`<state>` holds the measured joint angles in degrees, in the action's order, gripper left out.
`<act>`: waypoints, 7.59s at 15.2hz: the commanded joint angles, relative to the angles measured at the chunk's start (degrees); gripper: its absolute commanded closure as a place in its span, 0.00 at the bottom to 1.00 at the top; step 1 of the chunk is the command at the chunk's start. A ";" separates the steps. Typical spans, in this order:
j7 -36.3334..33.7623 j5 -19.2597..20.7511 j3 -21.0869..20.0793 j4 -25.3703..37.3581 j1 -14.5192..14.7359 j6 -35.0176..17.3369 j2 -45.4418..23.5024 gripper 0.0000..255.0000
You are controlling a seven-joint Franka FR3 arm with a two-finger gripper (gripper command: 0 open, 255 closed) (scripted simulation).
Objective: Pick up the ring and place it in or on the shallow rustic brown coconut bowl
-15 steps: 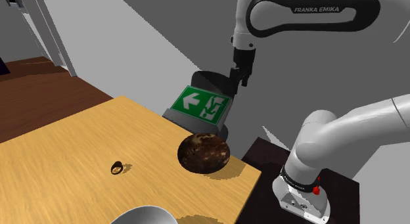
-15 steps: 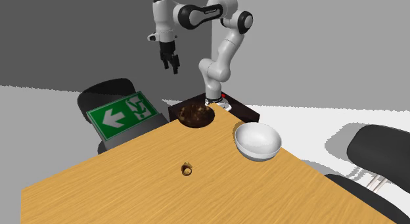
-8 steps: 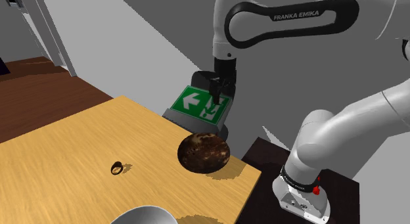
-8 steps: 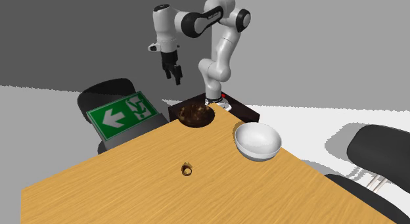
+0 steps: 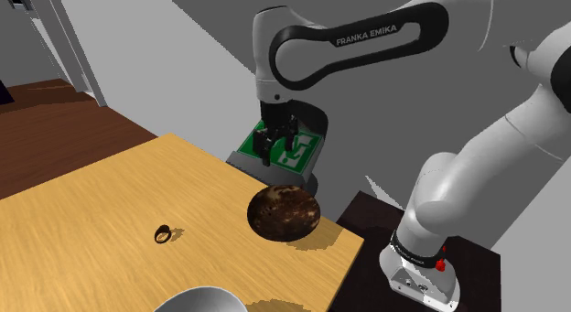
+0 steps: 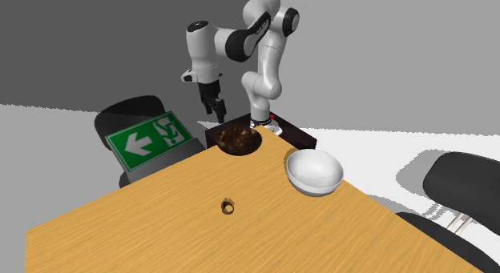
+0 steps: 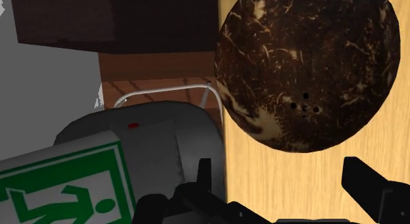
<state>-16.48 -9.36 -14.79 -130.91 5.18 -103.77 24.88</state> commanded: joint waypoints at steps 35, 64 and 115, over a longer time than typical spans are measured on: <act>-33.36 15.19 -10.81 46.60 14.86 -6.47 -57.54 0.00; -33.61 14.29 -11.52 54.06 15.15 3.04 -55.26 1.00; -10.33 -8.76 -6.60 -14.60 5.87 -8.98 2.69 1.00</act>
<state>-26.81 -18.11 -21.38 -145.51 11.06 -112.72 27.59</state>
